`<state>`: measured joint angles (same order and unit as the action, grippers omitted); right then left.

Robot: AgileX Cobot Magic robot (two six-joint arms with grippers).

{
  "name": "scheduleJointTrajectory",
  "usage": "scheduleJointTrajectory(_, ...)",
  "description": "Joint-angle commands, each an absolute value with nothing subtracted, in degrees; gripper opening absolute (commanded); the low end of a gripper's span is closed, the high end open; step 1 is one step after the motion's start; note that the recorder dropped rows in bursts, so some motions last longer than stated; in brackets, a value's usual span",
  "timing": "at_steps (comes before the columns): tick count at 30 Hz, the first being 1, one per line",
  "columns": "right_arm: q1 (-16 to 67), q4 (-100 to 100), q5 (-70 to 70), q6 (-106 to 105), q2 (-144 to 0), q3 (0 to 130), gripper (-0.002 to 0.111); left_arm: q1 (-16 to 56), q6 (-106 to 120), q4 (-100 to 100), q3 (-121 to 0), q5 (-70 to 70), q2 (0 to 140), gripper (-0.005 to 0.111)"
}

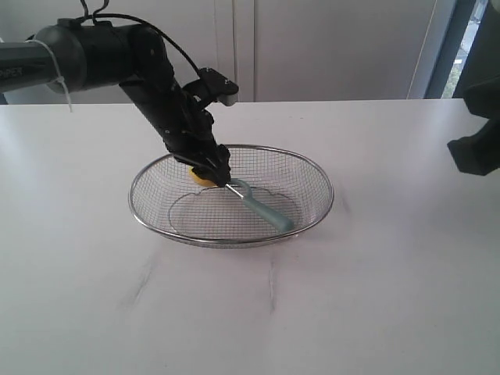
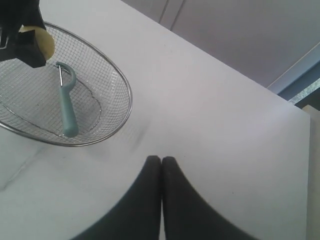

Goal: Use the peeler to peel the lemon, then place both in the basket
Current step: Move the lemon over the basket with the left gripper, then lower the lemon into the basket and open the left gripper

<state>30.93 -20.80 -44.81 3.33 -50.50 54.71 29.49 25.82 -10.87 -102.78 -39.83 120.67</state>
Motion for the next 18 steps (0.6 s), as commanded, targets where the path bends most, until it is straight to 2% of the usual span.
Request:
scheduleJointTrajectory(1,30.7,-21.3,-44.0,3.9,-49.5,54.6,0.000,29.7,25.5,-11.5,-102.9,-40.2,123.0,0.000)
scheduleJointTrajectory(15,30.7,-22.1,-44.0,5.2,-48.4,54.6,0.000,29.7,25.7,-11.5,-102.4,-40.5,126.4,0.000)
scheduleJointTrajectory(18,30.7,-22.1,-44.0,5.2,-48.4,54.6,0.000,29.7,25.9,-11.5,-102.4,-40.6,127.0,0.009)
